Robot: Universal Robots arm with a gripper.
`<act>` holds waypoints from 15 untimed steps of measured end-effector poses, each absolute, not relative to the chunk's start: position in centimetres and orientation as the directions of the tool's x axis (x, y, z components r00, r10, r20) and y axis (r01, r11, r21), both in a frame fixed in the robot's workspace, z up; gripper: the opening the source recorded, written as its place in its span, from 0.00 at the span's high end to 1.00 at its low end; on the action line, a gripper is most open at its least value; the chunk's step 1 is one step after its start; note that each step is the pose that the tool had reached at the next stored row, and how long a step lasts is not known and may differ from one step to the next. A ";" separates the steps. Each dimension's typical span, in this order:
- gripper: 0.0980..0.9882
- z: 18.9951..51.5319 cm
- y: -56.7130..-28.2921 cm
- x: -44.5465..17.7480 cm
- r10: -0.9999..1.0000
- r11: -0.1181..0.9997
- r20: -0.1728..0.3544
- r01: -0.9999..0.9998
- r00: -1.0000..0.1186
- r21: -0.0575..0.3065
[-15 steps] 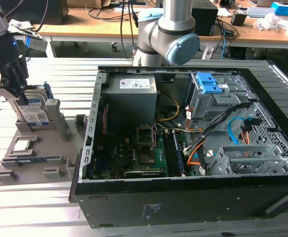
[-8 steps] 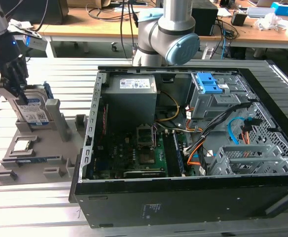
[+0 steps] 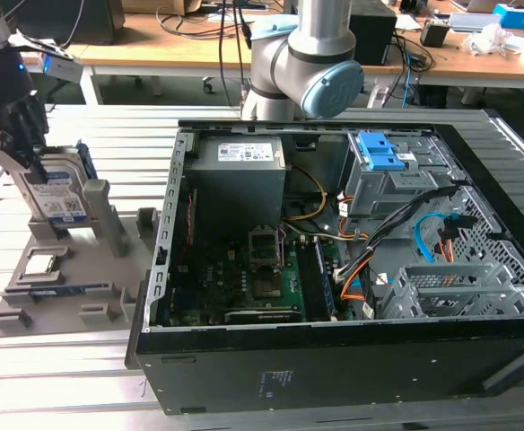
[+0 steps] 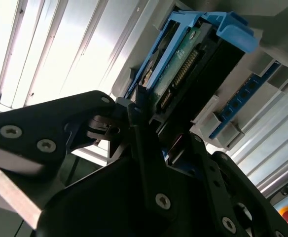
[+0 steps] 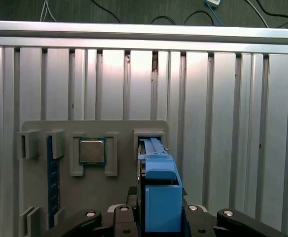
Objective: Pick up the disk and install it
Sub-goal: 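Pick up the disk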
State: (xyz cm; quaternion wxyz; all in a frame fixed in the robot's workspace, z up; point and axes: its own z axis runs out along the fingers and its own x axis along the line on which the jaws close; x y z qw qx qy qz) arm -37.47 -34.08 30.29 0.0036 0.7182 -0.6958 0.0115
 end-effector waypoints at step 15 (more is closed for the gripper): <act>0.70 33.2 -33.9 -37.5 -0.999 -0.032 0.022 -0.999 0.032 -0.011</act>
